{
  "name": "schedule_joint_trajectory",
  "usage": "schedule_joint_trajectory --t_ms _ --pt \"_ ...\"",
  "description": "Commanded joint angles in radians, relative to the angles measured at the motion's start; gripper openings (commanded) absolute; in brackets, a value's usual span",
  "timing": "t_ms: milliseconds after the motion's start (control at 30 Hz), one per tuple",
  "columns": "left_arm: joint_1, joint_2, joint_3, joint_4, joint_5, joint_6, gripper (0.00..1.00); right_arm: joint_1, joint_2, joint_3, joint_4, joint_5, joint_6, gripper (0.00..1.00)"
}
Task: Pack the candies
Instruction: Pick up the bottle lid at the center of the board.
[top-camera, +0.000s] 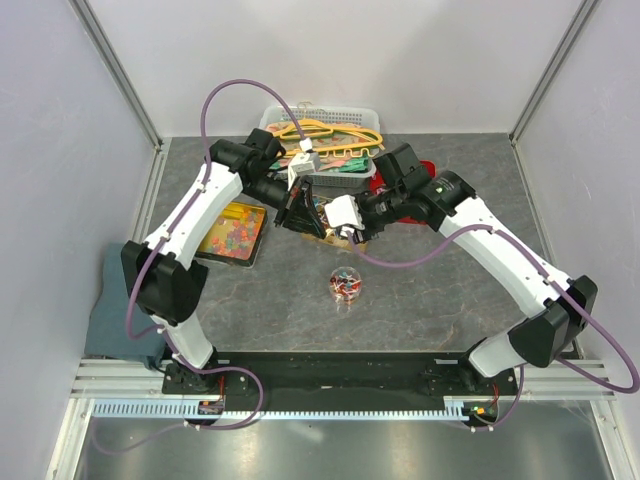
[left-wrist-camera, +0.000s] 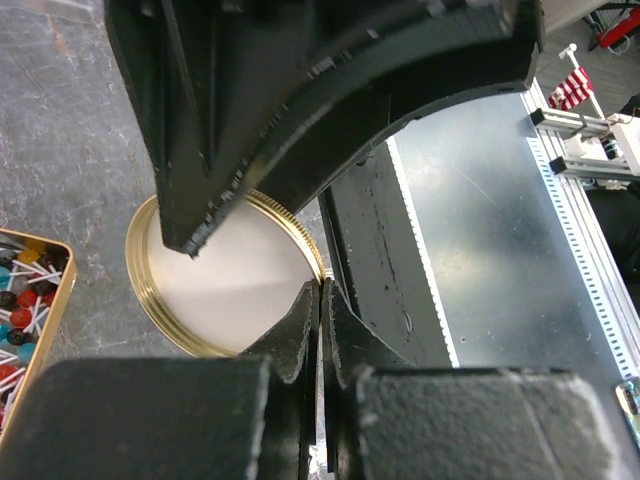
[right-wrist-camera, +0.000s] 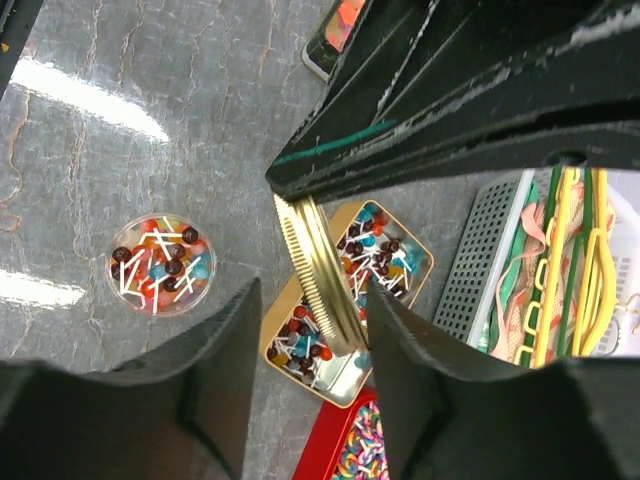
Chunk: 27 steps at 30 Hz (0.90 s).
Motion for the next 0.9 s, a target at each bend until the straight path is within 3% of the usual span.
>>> schedule_joint_trajectory --t_ms 0,133,200,300,333,433,633,667,767,800,867 --pt "-0.004 0.007 -0.004 -0.192 0.01 -0.014 0.02 0.024 0.018 0.043 -0.016 -0.024 -0.023 0.44" --pt "-0.01 0.007 -0.009 -0.192 0.005 -0.013 0.02 0.037 0.026 0.045 -0.018 -0.003 -0.028 0.28" --pt "-0.01 0.008 -0.012 -0.192 0.007 -0.014 0.07 0.038 0.029 0.043 -0.021 0.008 -0.029 0.19" --pt "-0.01 0.008 -0.012 -0.191 0.004 -0.013 0.32 0.038 0.026 0.041 -0.035 0.013 -0.037 0.1" --pt "-0.009 0.01 -0.012 -0.192 0.002 -0.013 0.53 0.04 0.023 0.041 -0.039 0.013 -0.04 0.1" --pt "-0.007 0.011 -0.007 -0.189 -0.007 -0.011 0.84 0.041 0.014 0.038 -0.058 0.016 -0.048 0.1" --pt "0.027 0.019 0.076 -0.139 -0.051 -0.06 0.96 0.04 0.003 0.02 -0.061 0.051 0.003 0.1" --pt "0.028 0.008 0.074 -0.094 -0.073 -0.127 0.96 0.041 0.004 0.02 -0.026 0.08 0.041 0.1" --pt "0.015 -0.105 -0.052 0.189 -0.287 -0.285 1.0 0.041 0.016 0.02 0.04 0.122 0.171 0.1" --pt "-0.002 -0.183 -0.1 0.349 -0.344 -0.319 1.0 0.041 0.017 0.018 0.055 0.123 0.204 0.1" --pt "-0.018 -0.234 -0.212 0.436 -0.45 -0.359 0.99 0.041 0.013 0.003 0.103 0.122 0.287 0.1"
